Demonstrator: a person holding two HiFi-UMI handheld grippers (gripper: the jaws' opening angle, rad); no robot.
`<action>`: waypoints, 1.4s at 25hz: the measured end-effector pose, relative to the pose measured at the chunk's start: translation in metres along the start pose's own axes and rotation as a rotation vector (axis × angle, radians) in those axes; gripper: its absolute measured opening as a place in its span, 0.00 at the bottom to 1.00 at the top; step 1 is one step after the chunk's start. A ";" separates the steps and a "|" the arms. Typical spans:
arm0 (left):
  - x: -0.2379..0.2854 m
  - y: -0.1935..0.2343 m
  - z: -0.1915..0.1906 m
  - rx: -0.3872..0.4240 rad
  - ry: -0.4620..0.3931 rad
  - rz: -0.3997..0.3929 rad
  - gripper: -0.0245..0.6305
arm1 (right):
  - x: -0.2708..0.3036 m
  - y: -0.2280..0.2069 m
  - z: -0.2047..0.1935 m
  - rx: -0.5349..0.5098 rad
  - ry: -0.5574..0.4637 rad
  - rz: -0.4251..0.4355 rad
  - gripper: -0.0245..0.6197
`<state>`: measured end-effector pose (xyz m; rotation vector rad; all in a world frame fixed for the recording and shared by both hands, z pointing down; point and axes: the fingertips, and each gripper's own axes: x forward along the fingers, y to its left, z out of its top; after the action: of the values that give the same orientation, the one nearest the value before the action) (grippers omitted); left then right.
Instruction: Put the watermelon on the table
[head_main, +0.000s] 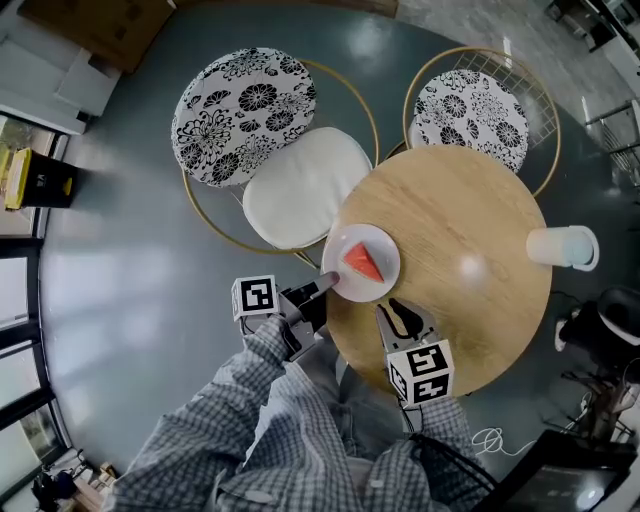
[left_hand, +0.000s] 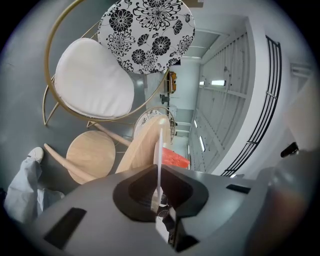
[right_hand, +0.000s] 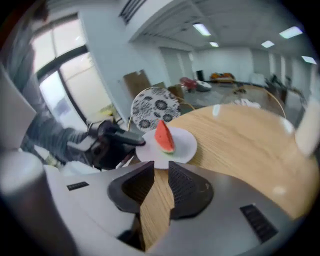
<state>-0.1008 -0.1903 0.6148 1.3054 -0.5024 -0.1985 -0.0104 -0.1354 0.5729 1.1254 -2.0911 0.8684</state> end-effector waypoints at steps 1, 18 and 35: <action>0.000 0.000 0.000 0.000 0.001 0.000 0.08 | 0.001 0.009 -0.002 -0.130 0.036 -0.005 0.15; 0.001 0.003 0.002 0.003 0.029 0.008 0.08 | 0.046 0.034 -0.016 -1.208 0.235 -0.163 0.13; 0.002 -0.017 0.000 0.119 0.109 -0.038 0.12 | 0.042 0.035 -0.012 -1.133 0.263 -0.115 0.11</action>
<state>-0.0970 -0.1953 0.5987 1.4347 -0.4022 -0.1294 -0.0576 -0.1312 0.6024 0.4523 -1.7942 -0.2613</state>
